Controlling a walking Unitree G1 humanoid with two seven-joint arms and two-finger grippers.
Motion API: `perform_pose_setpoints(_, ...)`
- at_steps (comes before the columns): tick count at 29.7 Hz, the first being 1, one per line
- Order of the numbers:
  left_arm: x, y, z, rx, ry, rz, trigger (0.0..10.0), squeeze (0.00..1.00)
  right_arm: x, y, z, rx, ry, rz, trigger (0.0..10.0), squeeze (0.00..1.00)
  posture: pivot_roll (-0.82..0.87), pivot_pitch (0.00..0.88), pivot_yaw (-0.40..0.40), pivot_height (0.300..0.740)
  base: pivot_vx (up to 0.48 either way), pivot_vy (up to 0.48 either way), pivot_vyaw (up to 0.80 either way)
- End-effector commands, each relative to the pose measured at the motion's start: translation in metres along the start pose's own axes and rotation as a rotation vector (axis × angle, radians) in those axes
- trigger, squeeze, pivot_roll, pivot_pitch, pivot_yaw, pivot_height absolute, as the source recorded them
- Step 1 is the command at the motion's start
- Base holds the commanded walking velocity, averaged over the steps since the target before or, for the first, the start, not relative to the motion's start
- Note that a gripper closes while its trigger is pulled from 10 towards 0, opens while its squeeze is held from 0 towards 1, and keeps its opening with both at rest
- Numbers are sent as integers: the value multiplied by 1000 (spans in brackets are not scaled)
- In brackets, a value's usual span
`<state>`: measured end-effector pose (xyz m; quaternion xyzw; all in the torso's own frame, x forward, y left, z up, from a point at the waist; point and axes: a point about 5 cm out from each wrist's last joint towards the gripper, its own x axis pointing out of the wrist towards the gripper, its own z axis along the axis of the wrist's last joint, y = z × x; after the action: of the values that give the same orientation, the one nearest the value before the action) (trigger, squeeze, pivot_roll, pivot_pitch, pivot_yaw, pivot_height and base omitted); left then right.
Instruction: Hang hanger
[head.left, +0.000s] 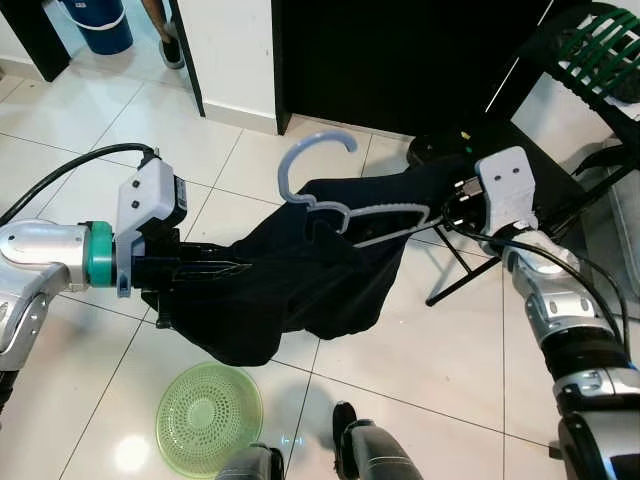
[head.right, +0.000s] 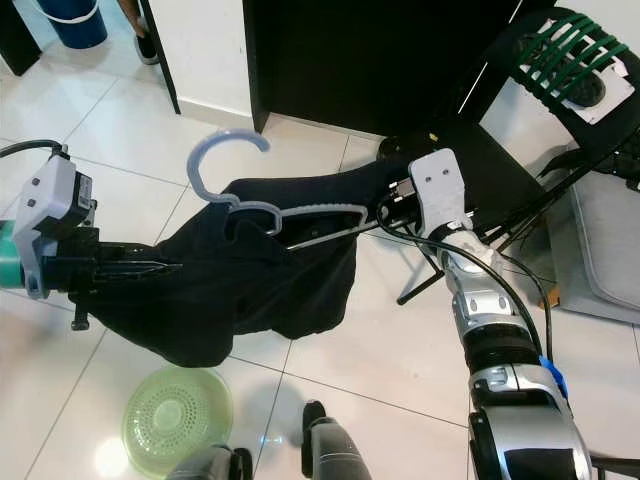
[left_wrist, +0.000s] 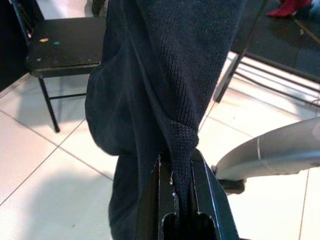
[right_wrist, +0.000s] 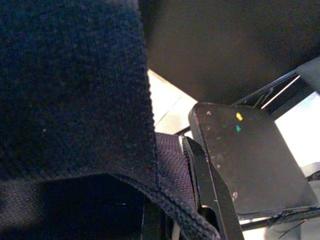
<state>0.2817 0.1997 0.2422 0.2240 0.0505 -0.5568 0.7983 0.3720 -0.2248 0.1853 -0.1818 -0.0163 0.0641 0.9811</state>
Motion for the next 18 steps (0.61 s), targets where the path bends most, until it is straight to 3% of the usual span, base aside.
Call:
perform_pose_setpoints(1, -10, 14, -13, 18, 103, 120, 10000, 0, -10, -37, 3, -23, 45, -151, 10000, 0, 1, 173, 48, 740, 0, 0, 0)
perform_pose_setpoints(4, -9, 23, -15, 24, 119, 199, 10000, 0, -9, -29, 10, -69, 40, -90, 10000, 0, 1, 172, 45, 740, 0, 0, 0)
perform_pose_setpoints(12, -16, 30, -21, 40, 184, 247, 10000, 0, -12, -27, 4, -117, 63, -67, 10000, 0, 7, 172, 42, 740, 0, 0, 0)
perform_pose_setpoints(16, -15, 39, -23, 30, 175, 334, 10000, 0, -12, -4, 17, -110, 19, 33, 10000, 0, 3, 171, 39, 740, 0, 0, 0)
perform_pose_setpoints(18, -8, 34, -26, 17, 176, 296, 10000, 0, -13, 21, 40, -94, -107, 149, 10000, 0, 0, 170, 41, 740, 0, 0, 0)
